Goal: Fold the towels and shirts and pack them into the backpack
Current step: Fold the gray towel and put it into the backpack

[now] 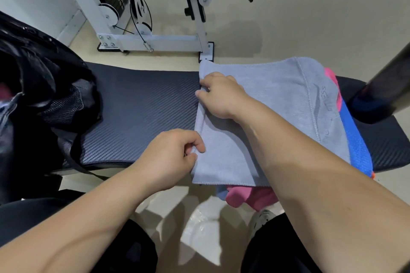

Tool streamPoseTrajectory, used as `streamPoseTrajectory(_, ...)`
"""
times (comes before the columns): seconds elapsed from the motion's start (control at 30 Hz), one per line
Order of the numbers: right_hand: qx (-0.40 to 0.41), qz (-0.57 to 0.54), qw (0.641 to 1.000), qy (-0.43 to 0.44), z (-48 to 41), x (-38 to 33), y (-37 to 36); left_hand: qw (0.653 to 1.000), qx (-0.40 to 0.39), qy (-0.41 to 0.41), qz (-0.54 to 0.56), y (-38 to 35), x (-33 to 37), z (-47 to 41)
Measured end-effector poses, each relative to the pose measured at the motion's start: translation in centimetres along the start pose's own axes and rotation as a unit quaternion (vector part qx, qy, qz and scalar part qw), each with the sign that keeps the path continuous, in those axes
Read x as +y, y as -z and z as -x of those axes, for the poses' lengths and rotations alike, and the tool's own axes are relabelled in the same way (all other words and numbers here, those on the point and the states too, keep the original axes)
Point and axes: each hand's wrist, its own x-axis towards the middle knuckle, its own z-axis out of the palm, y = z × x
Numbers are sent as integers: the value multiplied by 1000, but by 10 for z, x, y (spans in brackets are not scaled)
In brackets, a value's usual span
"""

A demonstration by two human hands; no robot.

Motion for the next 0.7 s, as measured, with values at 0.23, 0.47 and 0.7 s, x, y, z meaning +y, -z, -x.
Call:
streamPoseTrajectory(0.23, 24, -90, 994, 59, -11, -23, -1, 992, 10, 74, 99, 36, -6, 4)
streamPoseTrajectory(0.47, -42, -37, 993, 103, -26, -100, -34, 987, 44, 144, -63, 87, -47, 25)
streamPoseTrajectory(0.7, -110, -7, 984, 137, -40, -136, -63, 951, 39, 159, -263, 98, -68, 29)
